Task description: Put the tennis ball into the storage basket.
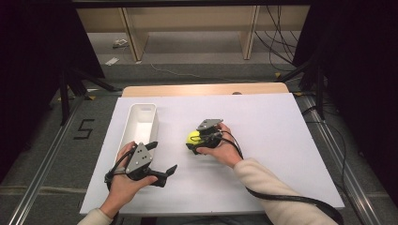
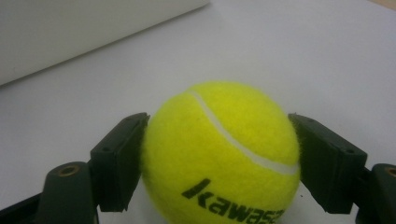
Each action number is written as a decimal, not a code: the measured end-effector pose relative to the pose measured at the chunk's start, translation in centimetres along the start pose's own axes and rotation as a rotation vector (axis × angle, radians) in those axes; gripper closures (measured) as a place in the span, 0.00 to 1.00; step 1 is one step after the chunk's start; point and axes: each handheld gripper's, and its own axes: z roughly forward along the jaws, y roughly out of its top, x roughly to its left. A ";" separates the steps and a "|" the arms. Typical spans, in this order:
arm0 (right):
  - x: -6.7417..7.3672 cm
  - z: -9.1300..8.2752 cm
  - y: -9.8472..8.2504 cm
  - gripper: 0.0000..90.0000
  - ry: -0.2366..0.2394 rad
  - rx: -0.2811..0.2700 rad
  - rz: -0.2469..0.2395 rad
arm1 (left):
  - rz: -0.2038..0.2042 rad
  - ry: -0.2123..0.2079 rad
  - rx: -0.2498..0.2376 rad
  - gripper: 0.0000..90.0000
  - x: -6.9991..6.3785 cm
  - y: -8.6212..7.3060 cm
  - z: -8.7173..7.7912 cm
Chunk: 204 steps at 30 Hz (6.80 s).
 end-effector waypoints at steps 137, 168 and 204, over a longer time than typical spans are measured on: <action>1.2 -3.0 6.0 0.29 0.002 -0.140 -0.026 | 0.007 -0.002 -0.001 0.00 0.0 0.1 0.1; 1.9 -2.4 7.6 0.29 0.004 -0.137 -0.045 | 0.003 -0.002 -0.003 0.00 -0.1 0.1 0.0; 2.8 -1.6 9.7 0.29 0.009 -0.147 -0.068 | 0.012 -0.005 -0.002 0.00 -0.1 0.2 0.0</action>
